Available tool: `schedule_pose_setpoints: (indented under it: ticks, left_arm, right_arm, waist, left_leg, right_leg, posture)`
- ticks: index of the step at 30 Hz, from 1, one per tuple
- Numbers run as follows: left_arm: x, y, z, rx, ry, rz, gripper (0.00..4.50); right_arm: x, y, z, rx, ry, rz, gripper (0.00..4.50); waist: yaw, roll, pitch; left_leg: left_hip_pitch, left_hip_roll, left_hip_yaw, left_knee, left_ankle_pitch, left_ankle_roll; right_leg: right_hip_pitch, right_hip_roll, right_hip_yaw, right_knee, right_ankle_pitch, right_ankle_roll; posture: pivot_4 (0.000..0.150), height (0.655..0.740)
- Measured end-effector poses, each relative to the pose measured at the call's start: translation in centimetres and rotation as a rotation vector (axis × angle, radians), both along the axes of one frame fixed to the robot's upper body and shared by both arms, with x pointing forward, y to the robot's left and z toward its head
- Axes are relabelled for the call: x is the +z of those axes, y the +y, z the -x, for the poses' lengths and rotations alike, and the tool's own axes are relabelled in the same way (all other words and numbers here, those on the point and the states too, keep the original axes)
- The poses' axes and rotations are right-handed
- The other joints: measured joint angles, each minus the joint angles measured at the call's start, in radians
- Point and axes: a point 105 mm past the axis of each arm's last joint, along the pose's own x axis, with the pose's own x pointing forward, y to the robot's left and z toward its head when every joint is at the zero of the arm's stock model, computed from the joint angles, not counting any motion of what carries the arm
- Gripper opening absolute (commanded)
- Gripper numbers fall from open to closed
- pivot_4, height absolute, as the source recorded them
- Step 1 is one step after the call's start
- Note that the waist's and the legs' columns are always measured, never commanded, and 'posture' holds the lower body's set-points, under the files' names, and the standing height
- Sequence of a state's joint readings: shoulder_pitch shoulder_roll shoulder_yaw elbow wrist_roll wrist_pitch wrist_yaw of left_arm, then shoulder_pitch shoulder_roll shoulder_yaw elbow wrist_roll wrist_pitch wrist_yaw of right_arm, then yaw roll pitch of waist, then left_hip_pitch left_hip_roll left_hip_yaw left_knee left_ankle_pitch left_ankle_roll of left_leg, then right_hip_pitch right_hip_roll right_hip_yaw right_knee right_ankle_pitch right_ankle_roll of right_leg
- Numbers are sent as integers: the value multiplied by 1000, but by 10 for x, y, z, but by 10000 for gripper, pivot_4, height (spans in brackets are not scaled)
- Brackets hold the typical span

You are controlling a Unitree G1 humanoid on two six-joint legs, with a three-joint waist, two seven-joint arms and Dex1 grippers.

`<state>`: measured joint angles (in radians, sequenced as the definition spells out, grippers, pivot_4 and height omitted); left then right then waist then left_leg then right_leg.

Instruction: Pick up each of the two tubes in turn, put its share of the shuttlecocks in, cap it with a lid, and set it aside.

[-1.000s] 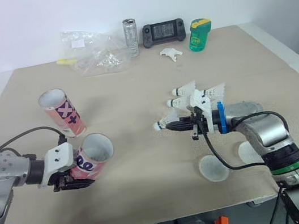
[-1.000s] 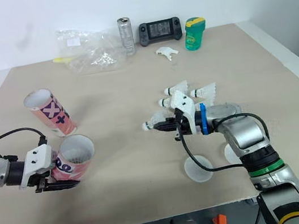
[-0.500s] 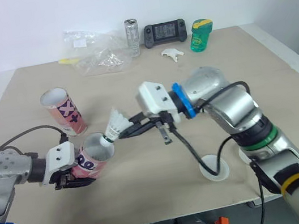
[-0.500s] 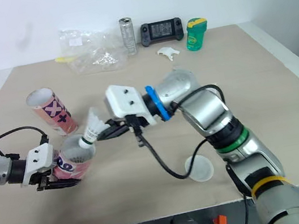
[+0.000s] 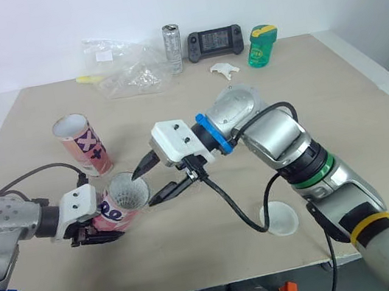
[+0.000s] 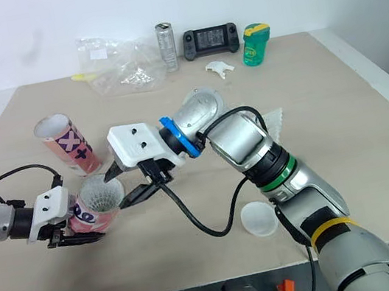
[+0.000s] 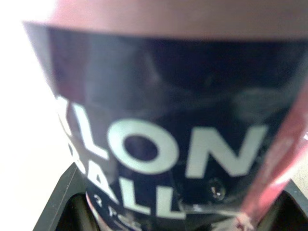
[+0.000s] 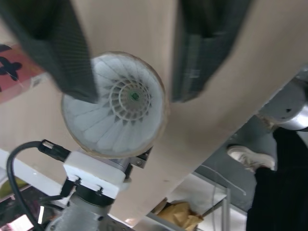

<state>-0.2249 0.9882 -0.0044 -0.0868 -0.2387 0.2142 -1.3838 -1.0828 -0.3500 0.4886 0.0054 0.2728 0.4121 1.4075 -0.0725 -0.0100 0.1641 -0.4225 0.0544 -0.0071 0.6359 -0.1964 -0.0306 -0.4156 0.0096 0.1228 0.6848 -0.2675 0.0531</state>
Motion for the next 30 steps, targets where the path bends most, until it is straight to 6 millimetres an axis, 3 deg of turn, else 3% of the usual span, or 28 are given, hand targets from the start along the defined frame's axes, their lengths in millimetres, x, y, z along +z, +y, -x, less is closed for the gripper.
schedule_pose_setpoints:
  ticks: [5,6,8,11,17,20,23,30]
  left_arm:
    - [-1,-1,2,-1,4,3,28223]
    - [-2,-1,2,-2,4,5,28223]
    - [-2,-1,3,-2,4,5,28223]
    - [-2,-1,5,-3,6,5,28223]
    - [-4,3,6,2,18,-8,28223]
    - [-3,2,3,-3,11,-10,28223]
    - [-4,4,3,-3,16,-10,28223]
    - [-4,4,2,-6,20,-11,28223]
  right_arm:
    - [28,-40,-8,-97,51,-109,39142]
    - [34,-64,-17,-192,54,-159,39142]
    - [34,-91,-25,-297,68,-194,39142]
    - [18,-162,-37,-593,88,-218,39142]
    - [-20,-259,-50,-985,125,-134,39142]
    - [-33,-295,-57,-1117,168,-132,39142]
    - [-49,-312,-60,-1183,216,-121,39142]
    - [-77,-300,-79,-1199,290,-138,39142]
  waist:
    - [3,-1,0]
    - [5,-2,-1]
    - [6,-2,0]
    - [9,-1,0]
    - [0,4,0]
    - [-2,3,1]
    - [-5,3,2]
    - [-9,4,2]
  left_leg:
    - [-1,-1,-1,0,0,0]
    - [-1,-1,-1,0,0,0]
    - [-1,-1,-1,-1,0,0]
    - [-1,-2,-1,-2,-2,1]
    - [3,-2,2,-2,-5,6]
    - [9,-2,3,-1,-5,6]
    - [13,-2,7,-2,-5,6]
    - [15,-3,9,-1,-5,6]
  right_leg:
    - [0,-1,0,0,-1,0]
    - [1,-1,-1,0,-1,0]
    - [1,-1,-1,-1,-2,0]
    - [0,-1,0,-1,-4,-2]
    - [2,-1,2,0,-6,0]
    - [8,-1,4,-1,-6,0]
    - [9,-1,8,-1,-7,-2]
    - [10,-1,12,-1,-5,1]
  posture:
    - [1500,7236]
    - [1500,7236]
    - [1500,7236]
    - [1500,7236]
    - [1500,7236]
    - [1500,7236]
    - [1500,7236]
    - [1500,7236]
